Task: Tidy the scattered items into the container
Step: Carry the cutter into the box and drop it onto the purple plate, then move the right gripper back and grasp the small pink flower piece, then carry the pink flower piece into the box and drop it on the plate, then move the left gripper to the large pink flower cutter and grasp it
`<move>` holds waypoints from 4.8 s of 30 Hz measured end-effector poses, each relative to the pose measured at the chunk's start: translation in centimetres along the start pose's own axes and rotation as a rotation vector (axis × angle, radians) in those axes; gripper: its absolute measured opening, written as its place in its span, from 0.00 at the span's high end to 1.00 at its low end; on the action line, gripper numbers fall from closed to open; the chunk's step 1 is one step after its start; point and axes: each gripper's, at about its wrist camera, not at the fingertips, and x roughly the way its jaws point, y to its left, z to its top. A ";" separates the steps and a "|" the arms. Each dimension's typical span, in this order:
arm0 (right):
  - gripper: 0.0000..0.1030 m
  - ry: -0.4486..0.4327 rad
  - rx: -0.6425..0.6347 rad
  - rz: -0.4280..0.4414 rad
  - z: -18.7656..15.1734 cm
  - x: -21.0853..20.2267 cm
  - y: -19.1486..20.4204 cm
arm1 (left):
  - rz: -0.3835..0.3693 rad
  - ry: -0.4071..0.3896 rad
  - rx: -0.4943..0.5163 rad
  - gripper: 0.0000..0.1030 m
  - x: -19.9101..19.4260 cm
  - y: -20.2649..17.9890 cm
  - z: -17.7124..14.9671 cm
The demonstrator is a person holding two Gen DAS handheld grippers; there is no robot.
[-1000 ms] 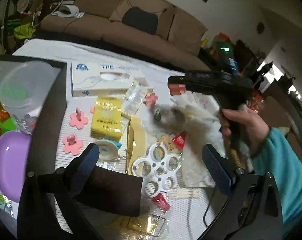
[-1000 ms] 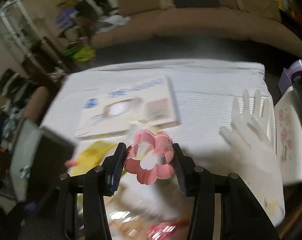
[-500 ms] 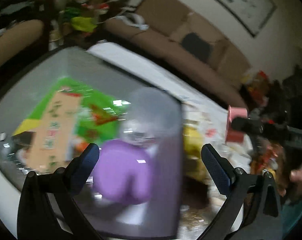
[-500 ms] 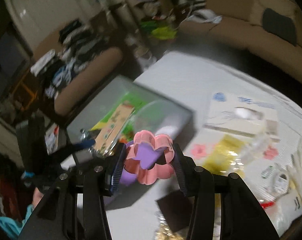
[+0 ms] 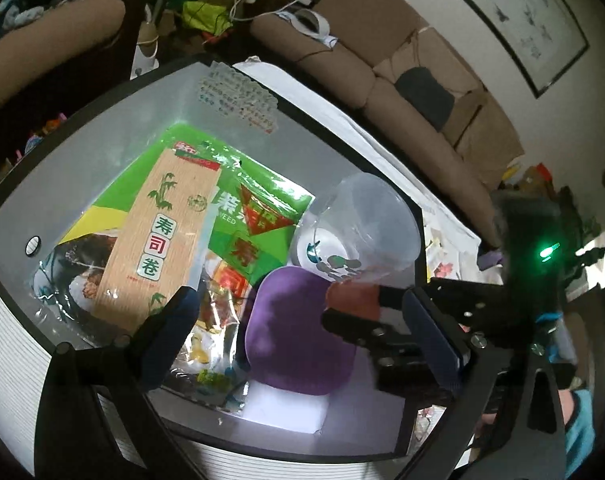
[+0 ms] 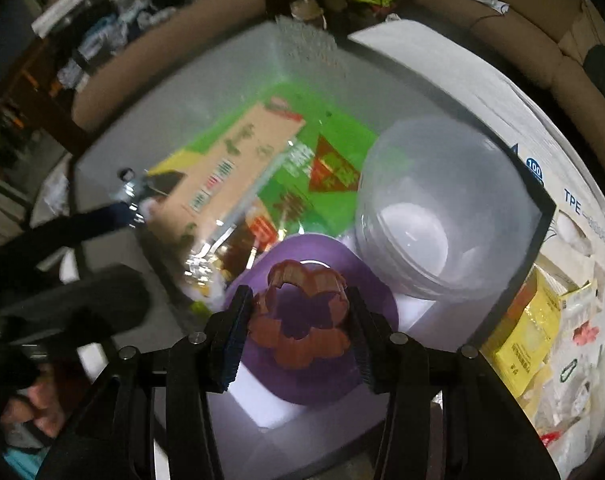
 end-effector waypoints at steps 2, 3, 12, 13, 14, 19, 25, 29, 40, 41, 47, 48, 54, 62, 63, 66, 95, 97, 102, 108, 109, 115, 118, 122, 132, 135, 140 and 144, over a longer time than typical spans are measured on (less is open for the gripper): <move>0.53 0.014 0.000 -0.002 -0.1 0.6 0.0 | -0.011 -0.002 -0.004 0.02 -0.1 0.0 -0.1; 0.53 0.026 -0.004 -0.007 -0.1 0.9 0.1 | -0.015 -0.002 -0.005 0.02 -0.2 0.0 -0.1; 0.41 -0.018 -0.009 -0.024 -1.0 -1.4 0.1 | -0.002 0.013 -0.014 0.02 0.0 0.3 -0.3; 0.41 -0.051 -0.005 -0.027 -1.4 -2.7 -0.2 | 0.000 0.014 -0.011 0.02 0.1 0.3 -0.3; 0.41 -0.093 0.005 -0.035 -1.9 -4.1 -0.7 | -0.001 0.016 -0.008 0.02 0.2 0.2 -0.3; 0.40 -0.271 0.175 -0.078 -4.8 -9.3 -7.1 | -0.007 0.034 -0.003 0.02 1.1 -0.5 -0.6; 0.42 -0.293 0.369 -0.096 -6.0 -7.3 -14.9 | -0.042 0.060 0.009 0.02 2.1 -2.1 -1.1; 0.60 -0.236 0.341 -0.117 -5.2 -3.9 -16.3 | -0.027 0.081 0.030 0.02 3.1 -3.0 -1.4; 0.76 -0.081 0.225 -0.203 -2.8 3.2 -16.4 | -0.013 0.112 0.055 0.02 4.9 -4.5 -1.9; 0.85 -0.073 0.229 -0.201 -2.8 3.5 -16.5 | -0.012 0.113 0.055 0.02 5.0 -4.5 -1.9; 0.94 -0.141 0.238 -0.182 -4.1 1.2 -16.4 | -0.028 0.108 0.048 0.02 4.9 -4.5 -1.7; 0.94 -0.158 0.251 -0.164 -4.4 0.3 -16.6 | -0.038 0.106 0.055 0.02 4.9 -4.6 -1.7; 0.92 -0.191 0.280 -0.105 -5.1 -4.1 -16.6 | -0.080 0.115 0.088 0.16 4.9 -5.9 -2.3; 0.69 -0.085 0.172 -0.074 -5.7 -1.2 -12.1 | -0.013 0.111 0.107 0.92 5.0 -5.8 -2.4; 0.68 -0.071 0.168 -0.080 -5.8 -0.5 -11.9 | -0.005 0.112 0.116 0.93 5.0 -5.9 -2.4; 0.68 -0.048 0.180 -0.090 -5.8 1.4 -12.0 | 0.001 0.115 0.141 0.95 5.1 -6.3 -2.6; 0.84 -0.245 0.152 0.152 -2.8 -10.1 -5.2 | -0.320 0.118 -0.175 0.12 3.1 -1.0 -0.7; 0.84 -0.199 0.112 0.139 -1.7 -8.2 -3.5 | -0.283 0.109 -0.206 0.12 2.9 0.3 -0.4; 0.84 -0.086 0.015 0.040 -0.2 -2.6 -0.4 | -0.268 0.092 -0.228 0.12 2.5 1.8 0.2; 0.84 0.013 -0.076 -0.156 -0.1 0.7 0.0 | -0.254 0.103 -0.218 0.13 2.8 1.8 0.1; 0.84 0.024 -0.072 -0.155 -0.1 0.9 -0.2 | -0.253 0.102 -0.215 0.13 2.7 1.8 0.1; 0.78 0.011 -0.054 -0.156 -0.6 0.0 -0.9 | -0.270 0.098 -0.218 0.13 2.5 1.7 0.0; 0.69 -0.009 -0.043 -0.153 -0.9 -0.9 -1.1 | -0.266 0.098 -0.219 0.13 2.4 1.7 0.0; 0.68 -0.065 -0.015 -0.123 -1.6 -3.0 -1.6 | -0.256 0.106 -0.213 0.12 2.6 1.3 -0.1; 0.48 -0.206 0.055 -0.077 -4.8 -8.5 -3.3 | -0.189 0.103 -0.063 0.00 3.0 -2.2 -0.4; 0.44 -0.257 0.092 -0.124 -7.3 -10.7 -4.6 | -0.168 0.083 0.013 0.00 2.9 -4.3 -0.7; 0.34 -0.407 0.194 -0.210 -14.6 -15.4 -7.0 | -0.149 0.013 0.127 0.00 2.2 -8.4 -1.8; 0.33 -0.494 0.285 -0.295 -21.4 -18.0 -9.0 | -0.139 -0.054 0.229 0.01 1.5 -12.4 -3.3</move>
